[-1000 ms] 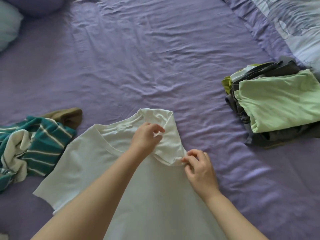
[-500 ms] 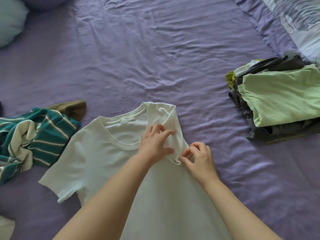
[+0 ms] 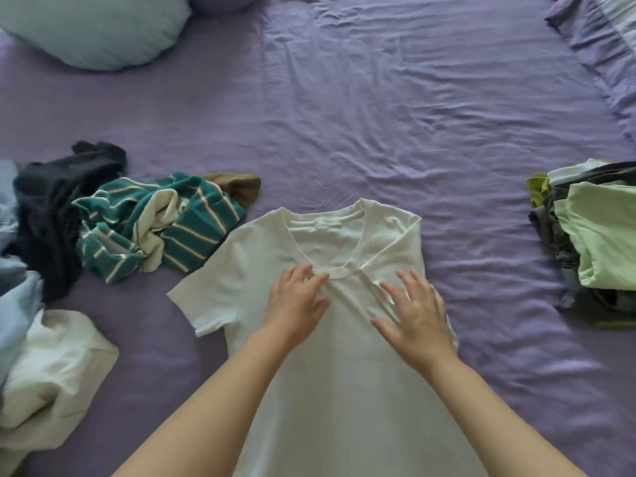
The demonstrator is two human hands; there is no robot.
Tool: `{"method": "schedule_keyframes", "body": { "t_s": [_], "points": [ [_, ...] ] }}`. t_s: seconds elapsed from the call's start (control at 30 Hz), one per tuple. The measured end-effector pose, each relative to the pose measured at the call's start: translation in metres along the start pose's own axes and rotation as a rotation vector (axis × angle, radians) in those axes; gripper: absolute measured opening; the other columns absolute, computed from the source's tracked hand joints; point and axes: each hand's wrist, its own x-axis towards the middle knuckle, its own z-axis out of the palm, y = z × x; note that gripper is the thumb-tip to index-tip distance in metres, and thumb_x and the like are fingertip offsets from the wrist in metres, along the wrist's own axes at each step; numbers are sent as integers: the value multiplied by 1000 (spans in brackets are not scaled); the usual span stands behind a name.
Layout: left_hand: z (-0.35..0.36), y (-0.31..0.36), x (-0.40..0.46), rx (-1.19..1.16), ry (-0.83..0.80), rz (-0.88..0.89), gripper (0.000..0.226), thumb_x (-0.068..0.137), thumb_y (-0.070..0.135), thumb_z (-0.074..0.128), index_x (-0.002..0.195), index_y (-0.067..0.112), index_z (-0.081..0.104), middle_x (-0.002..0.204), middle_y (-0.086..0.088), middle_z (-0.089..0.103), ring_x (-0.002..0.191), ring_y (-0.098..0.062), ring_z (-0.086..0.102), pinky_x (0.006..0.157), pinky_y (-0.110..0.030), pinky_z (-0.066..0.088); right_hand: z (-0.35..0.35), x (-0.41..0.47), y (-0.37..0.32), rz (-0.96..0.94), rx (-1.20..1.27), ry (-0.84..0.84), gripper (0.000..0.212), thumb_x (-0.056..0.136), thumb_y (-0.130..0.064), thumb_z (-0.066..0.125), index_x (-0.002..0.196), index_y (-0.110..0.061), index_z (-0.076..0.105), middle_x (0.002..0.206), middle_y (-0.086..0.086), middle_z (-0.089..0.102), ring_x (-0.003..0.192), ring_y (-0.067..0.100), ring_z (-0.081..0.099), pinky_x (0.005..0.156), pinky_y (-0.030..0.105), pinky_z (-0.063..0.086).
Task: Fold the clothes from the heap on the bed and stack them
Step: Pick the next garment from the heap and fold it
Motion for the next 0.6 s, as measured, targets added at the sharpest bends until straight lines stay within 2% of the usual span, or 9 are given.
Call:
{"method": "schedule_keyframes", "body": {
  "t_s": [0.1, 0.2, 0.27, 0.4, 0.43, 0.5, 0.57, 0.6],
  "points": [
    [-13, -40, -22, -18, 94, -162, 48, 94, 32, 52, 141, 30, 41, 148, -2, 34, 135, -21, 27, 107, -33, 27, 11, 12, -41, -133, -40, -110, 63, 87, -44, 58, 144, -30, 33, 157, -2, 17, 147, 18, 3, 116, 35, 0],
    [-27, -81, -38, -17, 169, -400, 53, 92, 28, 53, 142, 25, 39, 148, -6, 32, 137, -24, 23, 109, -38, 26, 29, 27, -81, -243, -57, -191, 64, 90, -46, 52, 147, -31, 26, 159, -4, 11, 147, 15, -2, 115, 34, -3],
    [-34, -105, -46, -36, 180, -534, 59, 89, 27, 56, 144, 21, 34, 151, -10, 27, 139, -28, 19, 112, -39, 22, 42, 36, -104, -296, -84, -254, 64, 92, -47, 48, 148, -30, 22, 159, -4, 7, 147, 15, -4, 116, 35, -2],
    [-40, -141, -51, -187, 131, -636, 78, 88, 31, 59, 151, 17, 15, 157, -14, 10, 144, -31, 8, 115, -41, 16, 69, 54, -141, -318, -168, -352, 65, 94, -49, 42, 150, -29, 14, 160, 1, 1, 147, 22, -9, 117, 43, -4],
    [-42, -147, -49, -220, 146, -657, 80, 88, 31, 59, 151, 15, 13, 157, -15, 12, 143, -32, 11, 114, -40, 17, 75, 59, -148, -311, -192, -356, 66, 95, -50, 41, 150, -29, 13, 160, 2, -1, 146, 24, -11, 117, 46, -5],
    [-44, -158, -43, -291, 197, -726, 80, 87, 31, 62, 150, 11, 18, 151, -17, 28, 138, -35, 24, 112, -40, 22, 87, 67, -159, -293, -237, -334, 67, 93, -56, 38, 149, -32, 11, 160, 4, -5, 145, 29, -15, 116, 52, -7],
    [-45, -166, -40, -412, 219, -777, 65, 85, 30, 65, 140, 10, 40, 135, -16, 48, 127, -35, 40, 105, -41, 35, 96, 74, -168, -263, -268, -308, 71, 90, -61, 38, 149, -36, 6, 159, 5, -10, 144, 31, -19, 113, 56, -10],
    [-45, -168, -40, -472, 215, -781, 50, 84, 30, 65, 129, 12, 52, 125, -14, 56, 119, -34, 47, 99, -41, 42, 99, 77, -171, -249, -278, -302, 74, 89, -63, 38, 149, -38, 2, 159, 5, -13, 143, 32, -21, 111, 58, -12]
  ]
}}
